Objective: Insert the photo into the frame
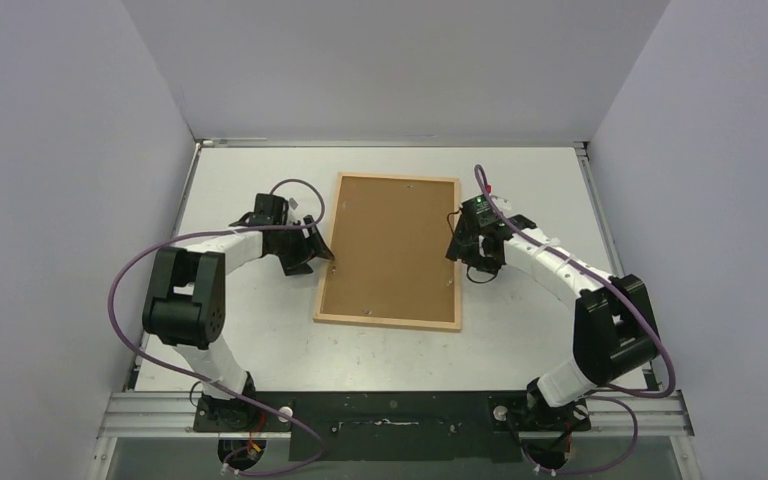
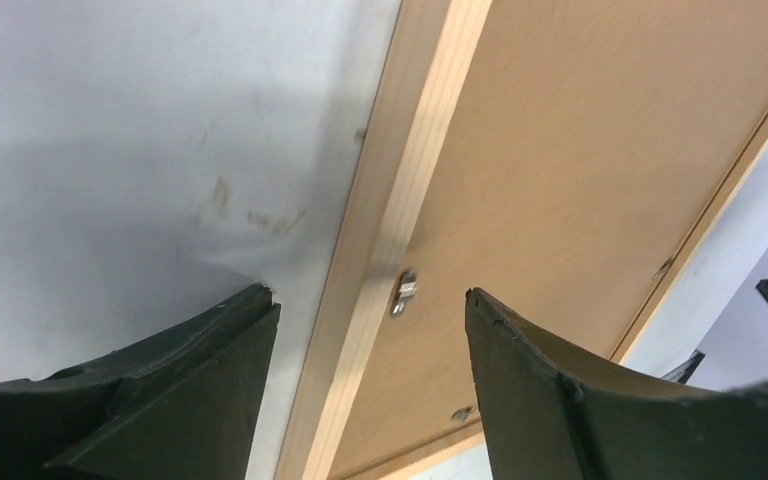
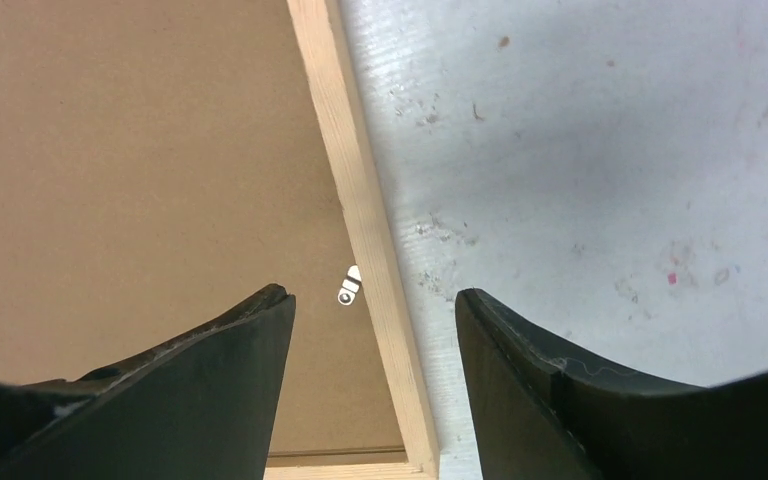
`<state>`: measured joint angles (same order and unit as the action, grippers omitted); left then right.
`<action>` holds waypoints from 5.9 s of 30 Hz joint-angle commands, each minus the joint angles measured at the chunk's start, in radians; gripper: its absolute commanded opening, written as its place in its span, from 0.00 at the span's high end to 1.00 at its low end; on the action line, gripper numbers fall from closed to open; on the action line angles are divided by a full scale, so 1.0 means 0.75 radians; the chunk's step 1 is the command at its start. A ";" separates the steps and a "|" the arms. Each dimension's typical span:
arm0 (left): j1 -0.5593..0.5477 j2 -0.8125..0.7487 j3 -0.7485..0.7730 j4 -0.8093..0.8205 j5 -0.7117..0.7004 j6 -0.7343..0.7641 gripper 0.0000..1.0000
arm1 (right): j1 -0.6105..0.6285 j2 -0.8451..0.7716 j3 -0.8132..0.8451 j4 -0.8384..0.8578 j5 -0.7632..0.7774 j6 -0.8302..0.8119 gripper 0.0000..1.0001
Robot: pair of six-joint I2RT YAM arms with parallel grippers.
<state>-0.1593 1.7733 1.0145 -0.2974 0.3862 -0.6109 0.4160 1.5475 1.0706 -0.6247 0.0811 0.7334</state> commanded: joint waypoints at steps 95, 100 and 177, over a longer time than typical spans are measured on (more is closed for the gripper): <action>-0.027 -0.161 -0.244 -0.039 0.143 0.002 0.60 | 0.126 0.083 -0.206 0.260 -0.123 0.386 1.00; -0.025 -0.174 -0.245 -0.038 0.125 0.003 0.59 | 0.103 0.060 -0.184 0.213 -0.036 0.391 0.72; 0.072 0.015 -0.033 -0.168 0.211 0.203 0.86 | 0.419 0.856 0.577 0.743 -0.790 0.247 0.76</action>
<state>-0.1085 1.7679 0.9787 -0.4149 0.5285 -0.4828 0.7177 2.1704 1.4570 -0.0940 -0.5076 0.9100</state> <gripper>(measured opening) 0.146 0.183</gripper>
